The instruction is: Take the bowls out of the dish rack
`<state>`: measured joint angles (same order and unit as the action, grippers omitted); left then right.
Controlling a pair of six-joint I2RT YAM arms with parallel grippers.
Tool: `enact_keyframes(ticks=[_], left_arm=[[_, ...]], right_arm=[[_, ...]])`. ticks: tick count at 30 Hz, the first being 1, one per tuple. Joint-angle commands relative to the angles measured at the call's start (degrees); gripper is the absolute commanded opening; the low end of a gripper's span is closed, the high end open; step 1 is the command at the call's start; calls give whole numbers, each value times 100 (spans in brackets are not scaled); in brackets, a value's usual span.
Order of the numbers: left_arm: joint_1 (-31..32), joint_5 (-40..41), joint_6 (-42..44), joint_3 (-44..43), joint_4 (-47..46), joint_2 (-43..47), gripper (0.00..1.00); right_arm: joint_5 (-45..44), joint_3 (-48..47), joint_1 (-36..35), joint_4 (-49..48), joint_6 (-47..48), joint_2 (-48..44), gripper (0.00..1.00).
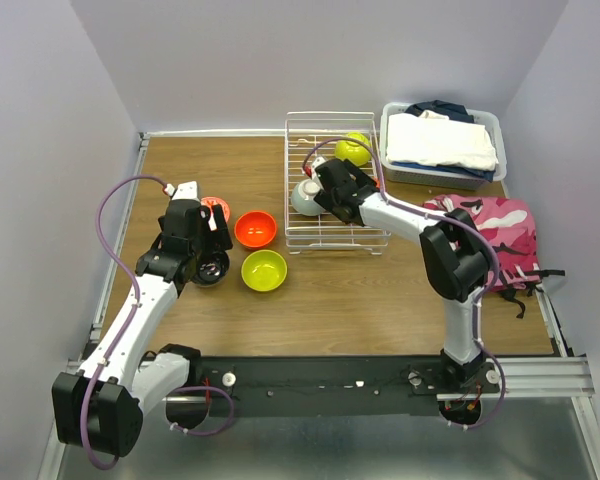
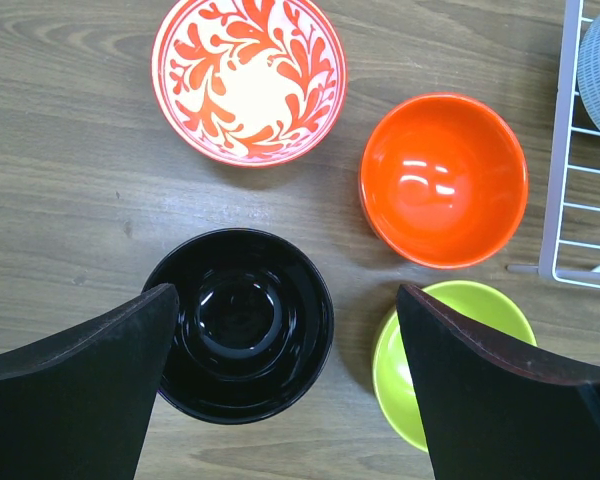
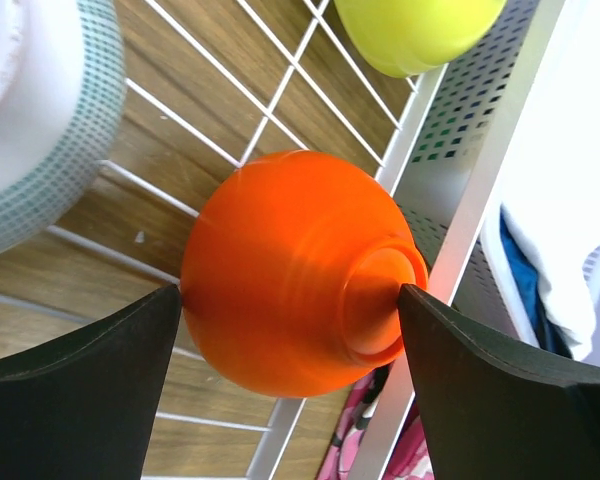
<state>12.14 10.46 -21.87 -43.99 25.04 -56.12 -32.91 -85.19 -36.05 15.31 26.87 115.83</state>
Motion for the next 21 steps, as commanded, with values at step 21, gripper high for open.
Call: enact_keyframes(ticks=[21], left_arm=[[16, 18, 51, 13, 1, -119, 99]], right_arm=[[-875, 521, -622, 165, 178, 177, 56]])
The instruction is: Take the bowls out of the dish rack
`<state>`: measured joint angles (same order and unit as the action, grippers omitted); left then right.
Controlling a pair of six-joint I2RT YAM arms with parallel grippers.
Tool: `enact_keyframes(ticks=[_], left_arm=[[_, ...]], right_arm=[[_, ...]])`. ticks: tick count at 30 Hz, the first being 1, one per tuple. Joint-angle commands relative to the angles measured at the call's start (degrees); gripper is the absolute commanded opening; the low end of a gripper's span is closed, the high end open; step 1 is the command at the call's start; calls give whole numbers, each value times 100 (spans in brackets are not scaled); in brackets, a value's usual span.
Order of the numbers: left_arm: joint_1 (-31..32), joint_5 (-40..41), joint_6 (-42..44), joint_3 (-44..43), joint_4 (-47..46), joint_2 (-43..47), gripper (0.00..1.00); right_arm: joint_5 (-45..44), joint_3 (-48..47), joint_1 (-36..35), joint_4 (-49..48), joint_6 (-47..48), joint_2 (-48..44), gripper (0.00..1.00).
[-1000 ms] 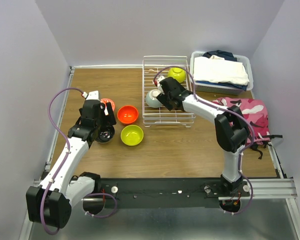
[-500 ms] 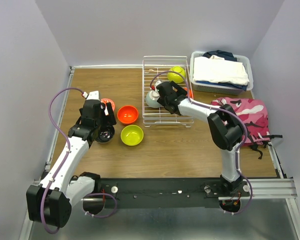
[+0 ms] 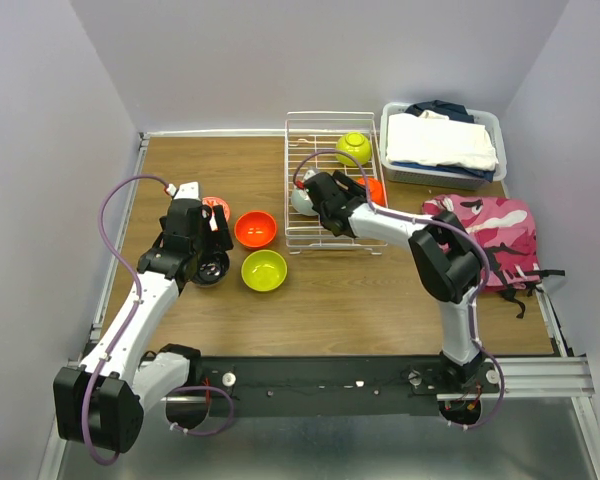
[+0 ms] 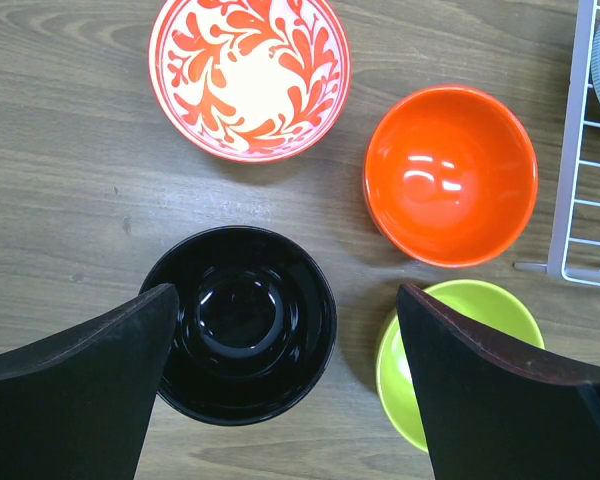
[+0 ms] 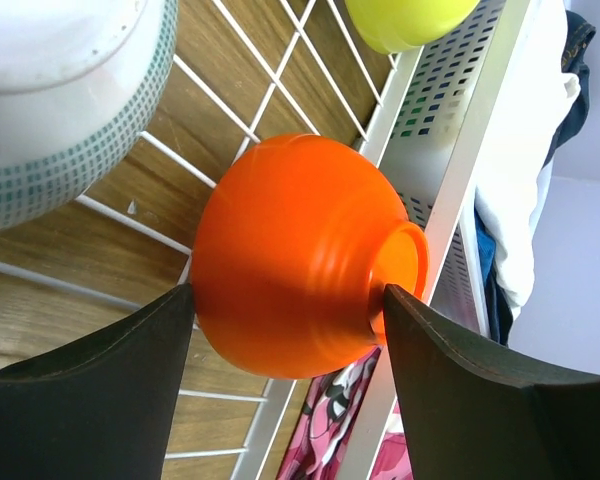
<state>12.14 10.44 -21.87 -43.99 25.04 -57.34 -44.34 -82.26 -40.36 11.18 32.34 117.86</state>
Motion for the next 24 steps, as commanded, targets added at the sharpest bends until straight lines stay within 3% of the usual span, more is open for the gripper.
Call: enact_keyframes(ticks=[1, 6, 24], left_arm=[[16, 37, 51, 13, 1, 4, 99], [25, 37, 51, 22, 10, 4, 99], [16, 11, 60, 22, 10, -5, 99]], right_arm=[[268, 219, -209, 596, -386, -61, 54], [311, 175, -306, 684, -500, -342, 45], [900, -9, -306, 508, -1299, -1081, 40]])
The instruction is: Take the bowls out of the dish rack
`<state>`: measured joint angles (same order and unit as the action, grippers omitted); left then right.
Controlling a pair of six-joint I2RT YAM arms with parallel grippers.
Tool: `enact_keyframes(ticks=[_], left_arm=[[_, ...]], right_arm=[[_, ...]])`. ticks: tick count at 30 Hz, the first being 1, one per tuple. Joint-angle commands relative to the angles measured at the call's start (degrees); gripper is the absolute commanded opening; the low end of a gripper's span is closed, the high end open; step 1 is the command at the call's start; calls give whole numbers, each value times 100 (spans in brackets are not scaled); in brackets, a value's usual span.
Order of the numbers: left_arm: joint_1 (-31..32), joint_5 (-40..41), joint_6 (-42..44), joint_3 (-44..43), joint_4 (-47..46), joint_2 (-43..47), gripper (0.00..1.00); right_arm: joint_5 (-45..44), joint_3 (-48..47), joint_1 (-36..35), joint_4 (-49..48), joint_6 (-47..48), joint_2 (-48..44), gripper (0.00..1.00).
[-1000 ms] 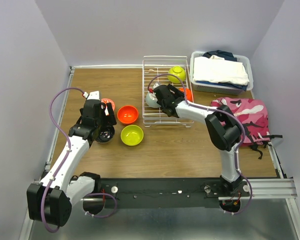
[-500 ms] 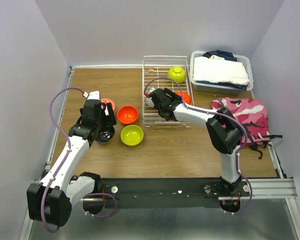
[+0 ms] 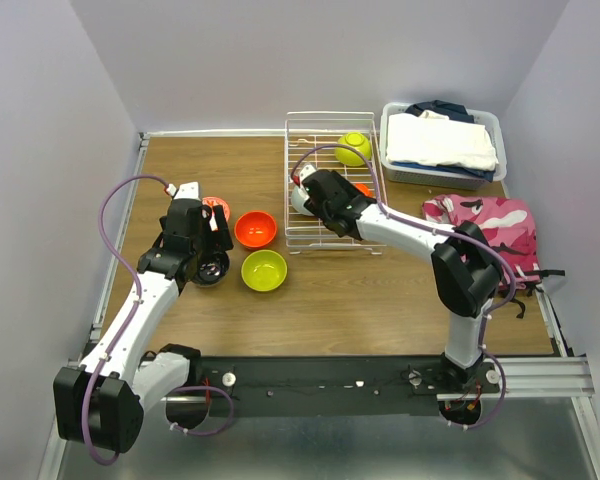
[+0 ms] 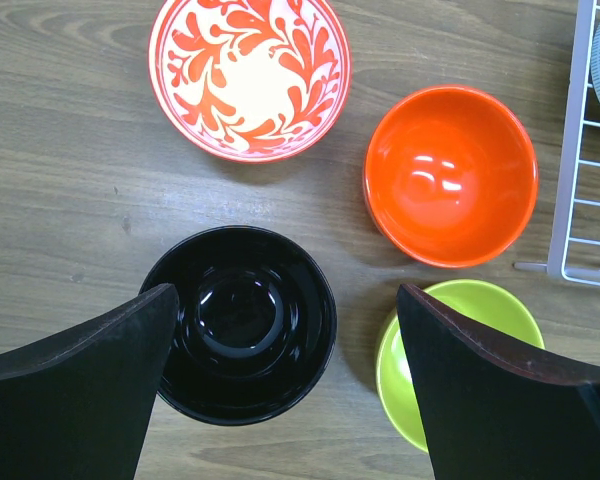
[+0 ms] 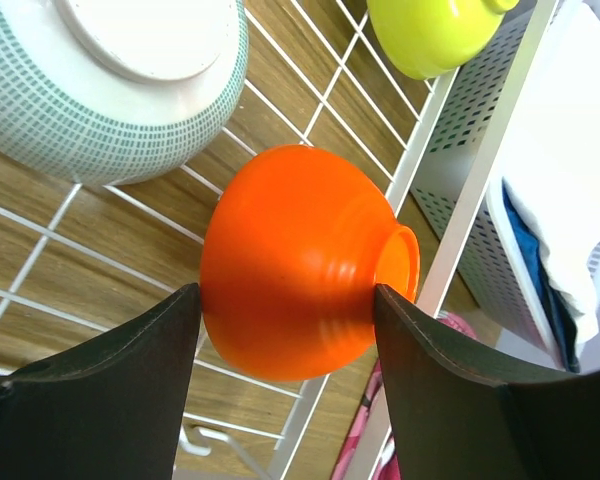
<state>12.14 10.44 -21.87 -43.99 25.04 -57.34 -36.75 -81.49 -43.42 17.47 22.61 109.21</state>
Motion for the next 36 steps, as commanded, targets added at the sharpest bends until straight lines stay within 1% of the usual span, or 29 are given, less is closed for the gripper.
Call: enact_keyframes(ticks=[1, 8, 12, 18, 19, 20, 21, 23, 28, 33, 34, 36], left_arm=[[16, 2, 69, 22, 1, -5, 99], [16, -121, 104, 39, -60, 13, 99], [16, -322, 130, 57, -113, 30, 99], [16, -770, 200, 110, -350, 56, 99], [16, -971, 209, 136, -481, 100, 99], [16, -1034, 218, 145, -534, 118, 99], [25, -1061, 227, 154, -605, 135, 99], [25, -1359, 244, 145, -781, 179, 99], [25, -1851, 52, 162, -1263, 267, 99], [182, -2527, -545, 233, -2019, 127, 99], [236, -2573, -651, 233, -2316, 40, 99], [419, -2634, -923, 198, -2616, -84, 99]], right_arm=[[168, -112, 9, -130, -371, -242, 39], [405, -244, 237, -69, -881, -567, 38], [572, -271, 421, -16, -1319, -822, 38], [1248, -69, 825, -69, -2154, -1349, 38], [1458, -8, 870, -104, -2243, -1419, 38], [1565, 54, 914, -208, -2252, -1498, 38], [1653, 159, 966, -253, -2470, -1612, 38], [1829, 248, 993, -350, -2568, -1727, 38], [2303, 520, 1063, -560, -2981, -2095, 38], [2760, 871, 1116, -1043, -3578, -2474, 38], [2918, 942, 1116, -1149, -3658, -2553, 38], [3051, 1144, 1116, -1448, -3877, -2729, 38]])
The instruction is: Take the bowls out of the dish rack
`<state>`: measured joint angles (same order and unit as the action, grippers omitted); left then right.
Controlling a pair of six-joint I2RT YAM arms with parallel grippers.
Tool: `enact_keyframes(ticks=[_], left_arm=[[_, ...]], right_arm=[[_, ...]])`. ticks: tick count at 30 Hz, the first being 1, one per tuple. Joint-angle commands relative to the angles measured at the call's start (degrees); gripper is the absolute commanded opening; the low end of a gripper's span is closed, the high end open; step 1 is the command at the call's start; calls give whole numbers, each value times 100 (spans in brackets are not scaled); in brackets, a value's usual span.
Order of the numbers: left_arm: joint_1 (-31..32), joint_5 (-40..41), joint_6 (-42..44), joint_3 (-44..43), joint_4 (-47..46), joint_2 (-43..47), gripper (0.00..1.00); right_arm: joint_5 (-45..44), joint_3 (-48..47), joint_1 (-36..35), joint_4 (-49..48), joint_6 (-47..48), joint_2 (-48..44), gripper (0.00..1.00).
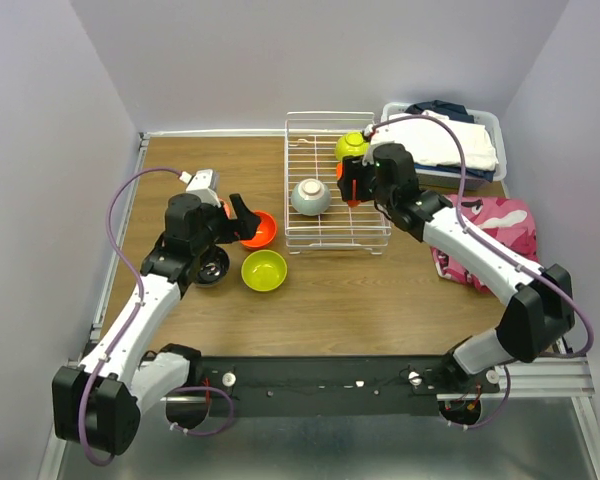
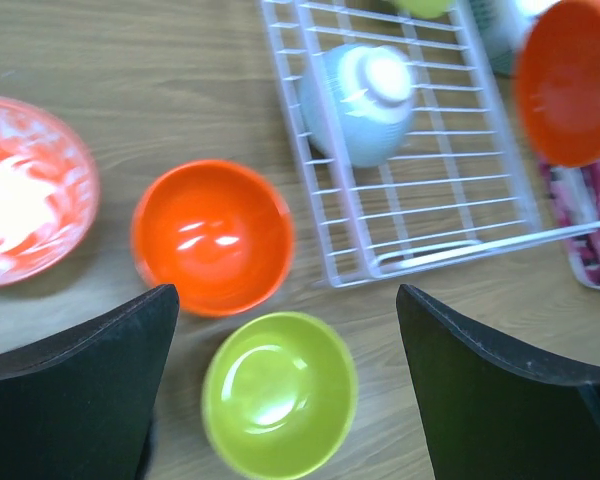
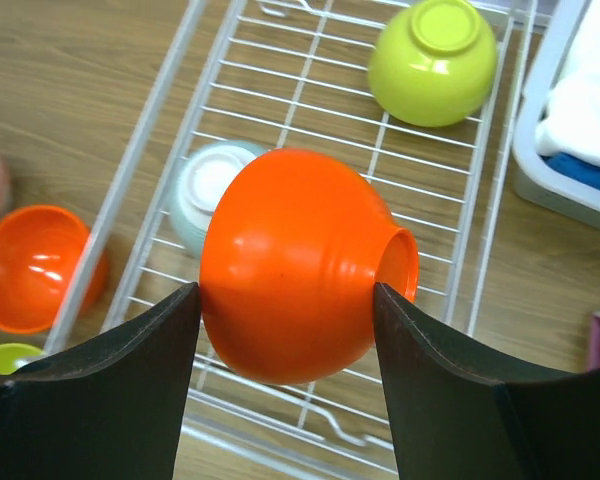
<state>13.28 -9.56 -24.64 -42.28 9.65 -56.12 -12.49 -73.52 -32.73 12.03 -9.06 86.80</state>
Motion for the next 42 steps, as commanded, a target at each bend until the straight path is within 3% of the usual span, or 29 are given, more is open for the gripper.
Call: enact_keyframes(ticks=[1, 7, 13, 31, 39, 42], left_arm=[[377, -643, -743, 10, -1384, -328, 99], [860, -617, -1638, -131, -2676, -969, 99], [1194, -591, -2175, -465, -3275, -1760, 99], [1581, -581, -3986, -984, -4102, -3185, 98], [1599, -801, -4750, -764, -4937, -3485, 78], [1608, -880, -5032, -632, -5455, -3634, 59]], right_arm=[[738, 399, 56, -983, -772, -533, 39], [1073, 733, 65, -1501, -1282, -849, 39], [1223, 1067, 65, -1994, -1695, -1156, 39], [1706, 1726, 65, -3031, -2697, -1473, 39], [1741, 2157, 65, -3593, -3154, -1535, 39], [1768, 2219, 65, -3664, -3251, -1517, 39]])
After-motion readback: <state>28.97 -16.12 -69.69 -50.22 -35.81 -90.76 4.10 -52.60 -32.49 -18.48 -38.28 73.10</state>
